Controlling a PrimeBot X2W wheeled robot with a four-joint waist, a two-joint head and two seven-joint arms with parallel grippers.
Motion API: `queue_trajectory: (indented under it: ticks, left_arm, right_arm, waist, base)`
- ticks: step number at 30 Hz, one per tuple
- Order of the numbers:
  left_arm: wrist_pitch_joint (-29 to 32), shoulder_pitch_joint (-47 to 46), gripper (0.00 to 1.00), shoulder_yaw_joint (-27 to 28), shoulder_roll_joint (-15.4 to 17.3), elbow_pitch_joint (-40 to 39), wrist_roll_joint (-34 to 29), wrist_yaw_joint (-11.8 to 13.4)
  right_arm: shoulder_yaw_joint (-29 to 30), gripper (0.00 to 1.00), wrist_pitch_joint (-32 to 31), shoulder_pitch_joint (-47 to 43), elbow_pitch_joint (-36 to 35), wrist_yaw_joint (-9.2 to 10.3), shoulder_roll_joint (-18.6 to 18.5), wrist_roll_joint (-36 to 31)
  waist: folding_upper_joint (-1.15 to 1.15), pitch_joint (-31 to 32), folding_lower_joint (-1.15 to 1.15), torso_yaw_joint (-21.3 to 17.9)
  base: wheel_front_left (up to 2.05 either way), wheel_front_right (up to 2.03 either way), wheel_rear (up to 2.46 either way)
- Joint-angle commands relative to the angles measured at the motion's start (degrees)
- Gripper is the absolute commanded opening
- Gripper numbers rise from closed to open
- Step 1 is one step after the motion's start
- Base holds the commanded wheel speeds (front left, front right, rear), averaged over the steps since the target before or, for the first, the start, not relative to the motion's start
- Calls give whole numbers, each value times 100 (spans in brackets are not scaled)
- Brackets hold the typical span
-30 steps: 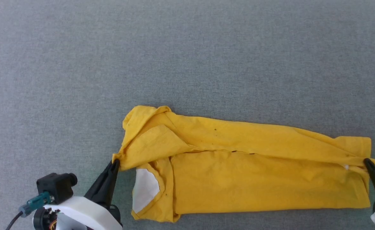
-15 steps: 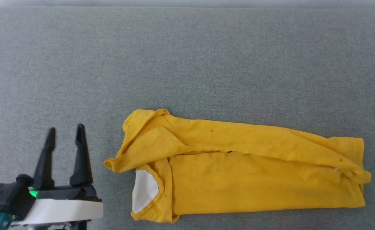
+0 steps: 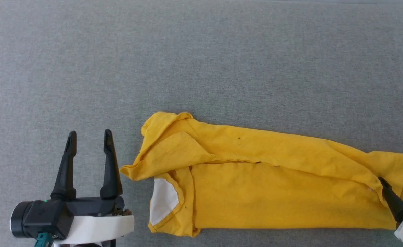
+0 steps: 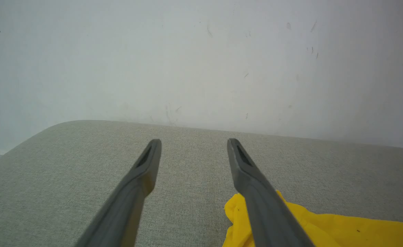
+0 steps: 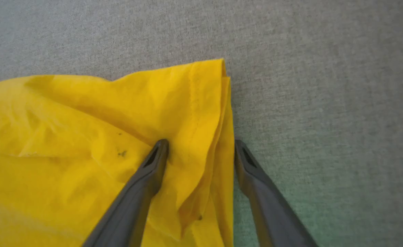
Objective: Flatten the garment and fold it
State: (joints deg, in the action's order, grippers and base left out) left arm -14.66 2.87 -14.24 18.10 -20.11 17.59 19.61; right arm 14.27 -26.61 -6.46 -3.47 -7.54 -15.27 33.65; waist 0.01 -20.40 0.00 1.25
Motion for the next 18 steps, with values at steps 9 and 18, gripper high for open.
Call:
queue_trajectory:
  ticks: [9, 18]
  left_arm:
    - [-32, -219, 100, 39, -74, 88, -115, -123]
    - [-33, -193, 100, 29, -109, 203, -234, -139]
  right_arm:
    - [138, 0, -148, 287, 181, 5, 101, 76]
    - [1377, 0, -45, 489, 291, 5, -399, -496]
  waist:
    - [-1, -26, 0, 63]
    - [-1, 10, 0, 49]
  base:
    - [0, 0, 0]
    - [0, 0, 0]
